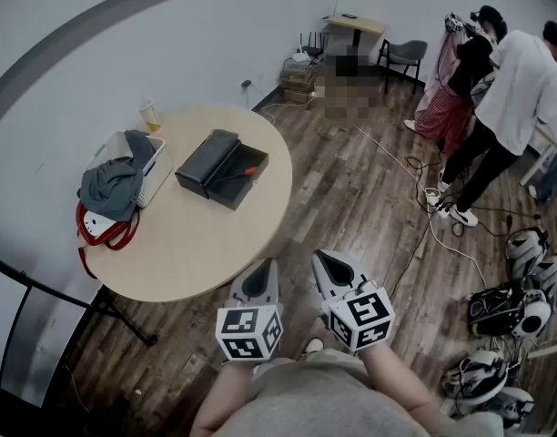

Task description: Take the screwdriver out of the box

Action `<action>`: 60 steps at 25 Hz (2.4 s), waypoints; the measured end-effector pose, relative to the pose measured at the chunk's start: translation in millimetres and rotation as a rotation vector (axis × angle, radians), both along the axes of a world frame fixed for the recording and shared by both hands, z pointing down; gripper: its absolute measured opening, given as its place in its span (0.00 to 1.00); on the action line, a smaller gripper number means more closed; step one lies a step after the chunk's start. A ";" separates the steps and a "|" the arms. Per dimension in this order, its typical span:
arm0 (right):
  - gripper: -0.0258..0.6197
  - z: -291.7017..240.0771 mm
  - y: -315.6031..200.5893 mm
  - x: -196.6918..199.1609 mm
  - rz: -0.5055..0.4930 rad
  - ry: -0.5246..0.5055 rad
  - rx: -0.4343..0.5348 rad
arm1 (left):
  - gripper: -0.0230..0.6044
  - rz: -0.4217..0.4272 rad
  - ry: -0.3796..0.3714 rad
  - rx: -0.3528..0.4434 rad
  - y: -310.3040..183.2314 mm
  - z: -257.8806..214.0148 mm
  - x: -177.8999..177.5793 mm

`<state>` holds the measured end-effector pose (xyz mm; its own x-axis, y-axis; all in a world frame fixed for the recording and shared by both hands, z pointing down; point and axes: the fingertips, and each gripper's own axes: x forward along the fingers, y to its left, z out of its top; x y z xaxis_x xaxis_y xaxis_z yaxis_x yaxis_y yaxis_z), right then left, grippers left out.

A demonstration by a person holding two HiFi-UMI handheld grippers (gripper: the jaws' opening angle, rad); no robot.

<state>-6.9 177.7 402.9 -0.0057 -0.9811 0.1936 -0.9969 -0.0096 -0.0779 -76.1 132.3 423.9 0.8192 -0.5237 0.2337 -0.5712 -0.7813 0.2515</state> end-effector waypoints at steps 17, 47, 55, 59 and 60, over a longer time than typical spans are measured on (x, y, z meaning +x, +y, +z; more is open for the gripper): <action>0.04 3.7 -24.9 26.9 -0.036 -0.015 0.006 | 0.04 -0.032 0.000 -0.005 -21.6 2.1 25.5; 0.04 22.6 -119.1 110.6 -0.141 -0.087 -0.026 | 0.04 -0.113 0.005 -0.080 -123.6 22.6 103.5; 0.04 8.7 -216.7 130.8 -0.197 -0.048 -0.023 | 0.04 -0.153 0.006 -0.090 -208.9 18.5 121.4; 0.04 3.9 -265.2 124.8 -0.248 -0.029 -0.026 | 0.04 -0.188 -0.001 -0.090 -252.1 15.9 115.2; 0.04 3.9 -275.9 122.6 -0.263 -0.025 -0.030 | 0.04 -0.199 -0.002 -0.091 -261.9 16.0 113.2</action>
<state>115.7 -98.2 406.9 -0.2652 -0.9389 0.2194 -0.9631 0.2473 -0.1059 37.0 -129.6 439.9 0.7013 -0.6517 0.2889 -0.7125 -0.6274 0.3141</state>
